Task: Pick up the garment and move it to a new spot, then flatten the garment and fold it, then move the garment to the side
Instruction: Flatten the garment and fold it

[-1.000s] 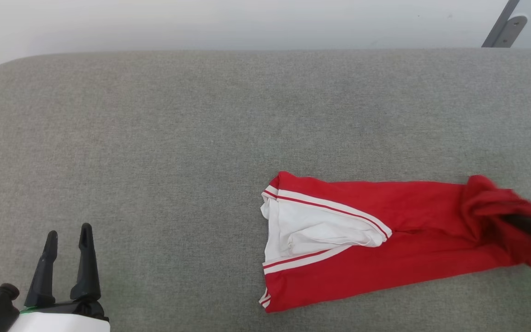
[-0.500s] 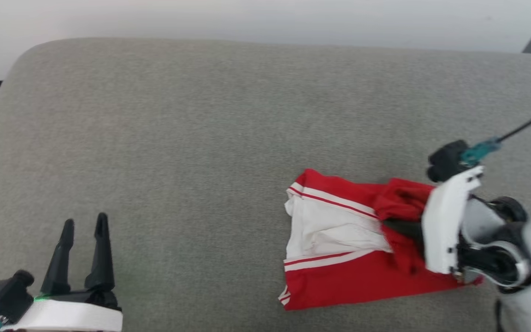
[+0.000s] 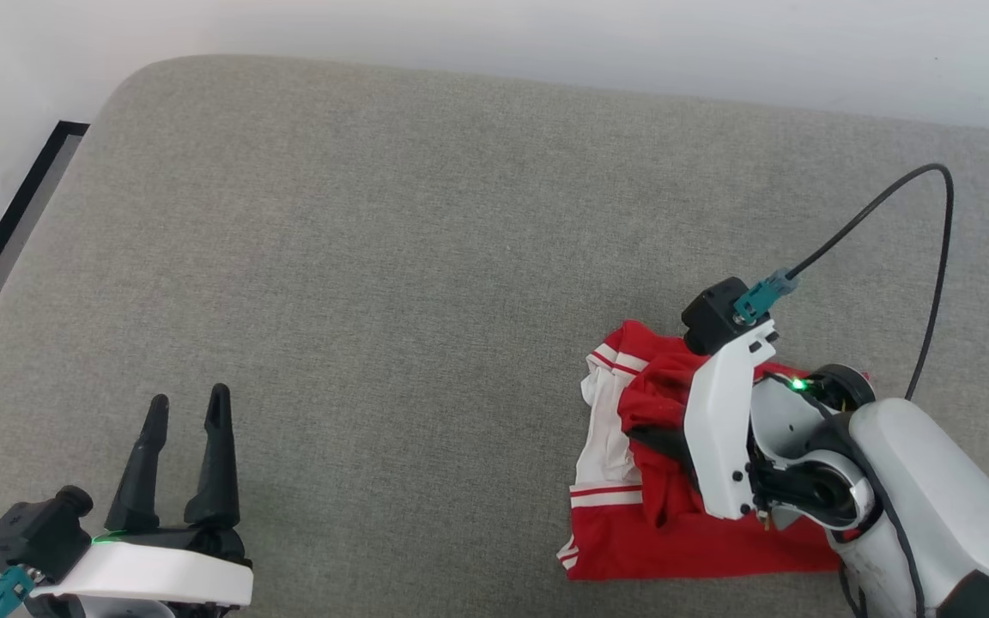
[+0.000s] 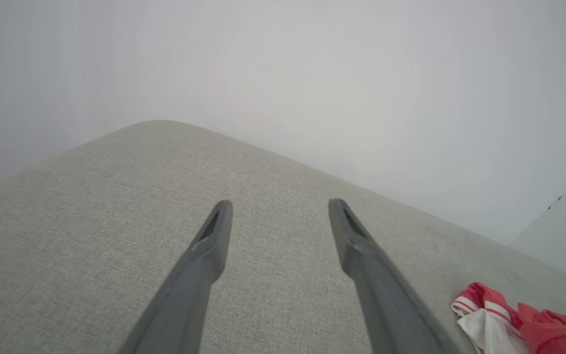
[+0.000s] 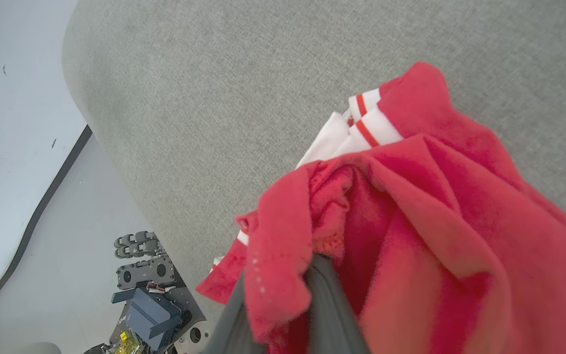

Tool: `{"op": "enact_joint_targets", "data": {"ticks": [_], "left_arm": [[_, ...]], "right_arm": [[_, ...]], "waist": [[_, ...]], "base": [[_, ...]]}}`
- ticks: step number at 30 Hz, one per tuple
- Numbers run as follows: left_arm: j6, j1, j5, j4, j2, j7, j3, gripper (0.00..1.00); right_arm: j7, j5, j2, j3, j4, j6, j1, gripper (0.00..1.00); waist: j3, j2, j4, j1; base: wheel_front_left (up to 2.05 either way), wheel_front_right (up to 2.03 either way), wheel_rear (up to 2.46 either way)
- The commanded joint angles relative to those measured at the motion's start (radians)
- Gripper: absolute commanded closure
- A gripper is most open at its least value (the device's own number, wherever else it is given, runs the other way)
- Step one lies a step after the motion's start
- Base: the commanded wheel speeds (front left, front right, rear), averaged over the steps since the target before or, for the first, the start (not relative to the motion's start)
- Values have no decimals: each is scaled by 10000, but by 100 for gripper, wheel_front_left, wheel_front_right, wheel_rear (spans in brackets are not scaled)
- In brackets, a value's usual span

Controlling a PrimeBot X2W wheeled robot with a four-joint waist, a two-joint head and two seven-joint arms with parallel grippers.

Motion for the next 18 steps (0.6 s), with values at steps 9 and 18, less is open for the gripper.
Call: {"op": "enact_joint_targets", "data": {"ticks": [9,18], "left_arm": [[-35,132,-128,-88,19,-47,236,0],[-35,335,-89,-177,83,-47,502,0]], "right_arm": [[-280,654,-191,80,-136,-5,-334,0],[-962,817,-604,-883,-1014,-5,97,0]], "waist": [[-153,0,-234,0],[-483,0,-799,0]], "base": [[0,0,0],[0,0,0]]}}
